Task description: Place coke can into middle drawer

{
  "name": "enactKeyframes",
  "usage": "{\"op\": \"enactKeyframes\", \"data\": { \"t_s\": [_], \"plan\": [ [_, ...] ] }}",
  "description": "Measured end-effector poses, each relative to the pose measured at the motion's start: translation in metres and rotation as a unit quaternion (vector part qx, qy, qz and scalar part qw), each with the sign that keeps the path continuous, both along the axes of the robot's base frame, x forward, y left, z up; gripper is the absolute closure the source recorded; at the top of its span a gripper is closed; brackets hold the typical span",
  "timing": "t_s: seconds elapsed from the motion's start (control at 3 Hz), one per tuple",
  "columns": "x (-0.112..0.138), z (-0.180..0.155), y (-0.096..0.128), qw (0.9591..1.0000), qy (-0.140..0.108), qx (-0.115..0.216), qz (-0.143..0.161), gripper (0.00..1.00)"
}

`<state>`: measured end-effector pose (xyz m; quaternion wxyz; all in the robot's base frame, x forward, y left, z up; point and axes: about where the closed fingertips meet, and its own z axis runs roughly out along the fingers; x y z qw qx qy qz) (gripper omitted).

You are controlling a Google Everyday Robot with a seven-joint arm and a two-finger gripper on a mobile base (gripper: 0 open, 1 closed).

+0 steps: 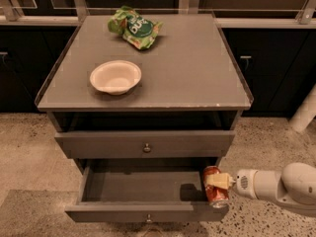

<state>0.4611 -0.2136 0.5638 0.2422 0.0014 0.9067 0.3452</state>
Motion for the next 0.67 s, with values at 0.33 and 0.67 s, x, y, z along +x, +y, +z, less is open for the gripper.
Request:
{"op": "enactKeyframes", "data": {
  "t_s": [0.33,0.67],
  "plan": [
    [0.007,-0.046,0.0,0.9987,0.012,-0.004,-0.05,1.0],
    [0.025,-0.069,0.006,0.998,0.006,-0.013,-0.062,1.0]
  ]
}}
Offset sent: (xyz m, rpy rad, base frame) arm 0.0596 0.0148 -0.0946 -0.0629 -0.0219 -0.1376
